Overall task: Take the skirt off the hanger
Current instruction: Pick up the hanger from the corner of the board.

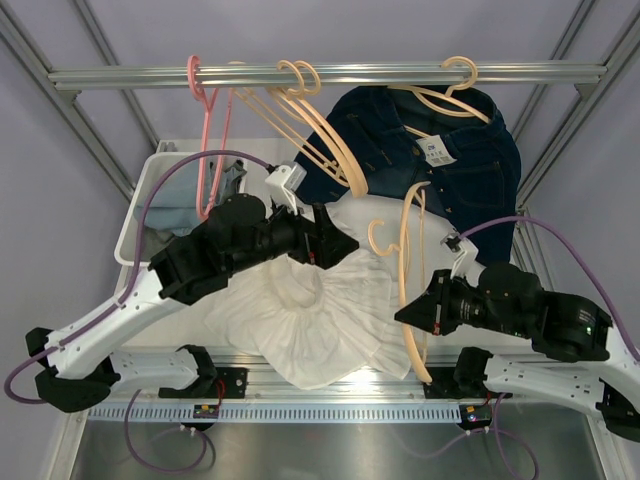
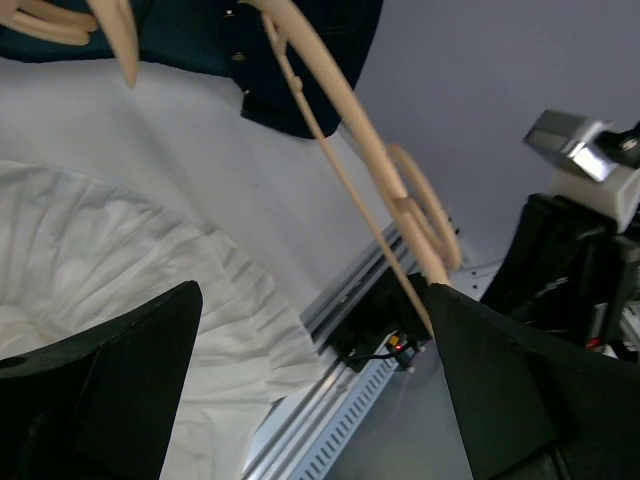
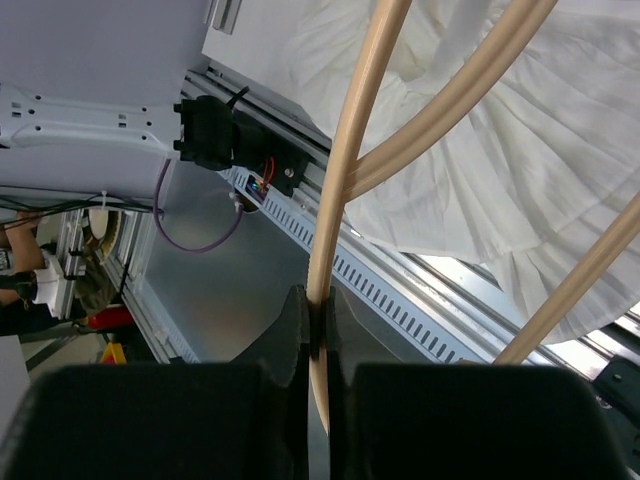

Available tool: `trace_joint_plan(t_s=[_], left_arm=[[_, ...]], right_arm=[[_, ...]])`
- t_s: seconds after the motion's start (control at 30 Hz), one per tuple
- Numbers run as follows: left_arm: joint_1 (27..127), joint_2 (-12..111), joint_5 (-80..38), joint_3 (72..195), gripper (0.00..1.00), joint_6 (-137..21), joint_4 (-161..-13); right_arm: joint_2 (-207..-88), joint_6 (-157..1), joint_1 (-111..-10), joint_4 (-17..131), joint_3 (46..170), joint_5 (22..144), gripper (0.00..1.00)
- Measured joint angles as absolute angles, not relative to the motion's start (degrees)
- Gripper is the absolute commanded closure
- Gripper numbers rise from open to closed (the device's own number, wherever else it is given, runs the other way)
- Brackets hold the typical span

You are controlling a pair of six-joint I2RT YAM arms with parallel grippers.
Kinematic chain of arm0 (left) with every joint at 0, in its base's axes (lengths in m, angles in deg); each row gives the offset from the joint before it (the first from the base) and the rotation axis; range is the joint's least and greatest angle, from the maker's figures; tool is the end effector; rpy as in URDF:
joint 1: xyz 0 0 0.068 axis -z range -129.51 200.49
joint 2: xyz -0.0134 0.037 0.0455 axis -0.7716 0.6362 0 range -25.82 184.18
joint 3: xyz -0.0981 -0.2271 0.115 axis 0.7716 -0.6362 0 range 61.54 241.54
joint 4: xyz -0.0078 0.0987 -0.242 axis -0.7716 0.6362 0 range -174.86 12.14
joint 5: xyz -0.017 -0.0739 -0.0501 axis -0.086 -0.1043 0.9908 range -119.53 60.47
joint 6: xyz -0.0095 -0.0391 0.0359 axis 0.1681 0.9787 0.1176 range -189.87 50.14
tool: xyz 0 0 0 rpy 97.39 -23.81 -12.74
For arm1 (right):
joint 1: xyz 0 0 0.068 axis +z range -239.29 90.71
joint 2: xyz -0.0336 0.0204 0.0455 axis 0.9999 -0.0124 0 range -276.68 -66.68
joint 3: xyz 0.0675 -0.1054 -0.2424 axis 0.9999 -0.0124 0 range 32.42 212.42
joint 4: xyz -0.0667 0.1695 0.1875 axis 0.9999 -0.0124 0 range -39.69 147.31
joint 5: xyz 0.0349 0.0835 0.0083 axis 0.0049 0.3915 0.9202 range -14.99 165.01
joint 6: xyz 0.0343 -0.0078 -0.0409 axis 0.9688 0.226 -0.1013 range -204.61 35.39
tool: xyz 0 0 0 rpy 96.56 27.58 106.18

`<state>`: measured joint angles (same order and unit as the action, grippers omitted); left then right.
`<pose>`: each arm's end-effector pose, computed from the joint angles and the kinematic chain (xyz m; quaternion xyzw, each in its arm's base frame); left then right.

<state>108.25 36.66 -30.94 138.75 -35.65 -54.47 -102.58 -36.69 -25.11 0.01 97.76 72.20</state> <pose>0.1210 -0.1901 0.4383 0.1553 0.7816 -0.4276 0.4268 0.0394 0.0774 0.3898 -0.1086 0.8494 0.4163 0.3056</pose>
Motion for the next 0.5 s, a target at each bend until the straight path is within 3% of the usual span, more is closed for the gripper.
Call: trace_joint_plan(t_s=[0.5], left_arm=[[108.9, 39.3, -32.2, 141.8, 0.01, -20.4, -52.4]], right_arm=[[-112.3, -42.1, -25.1, 2.2, 99.5, 73.2, 1.00]])
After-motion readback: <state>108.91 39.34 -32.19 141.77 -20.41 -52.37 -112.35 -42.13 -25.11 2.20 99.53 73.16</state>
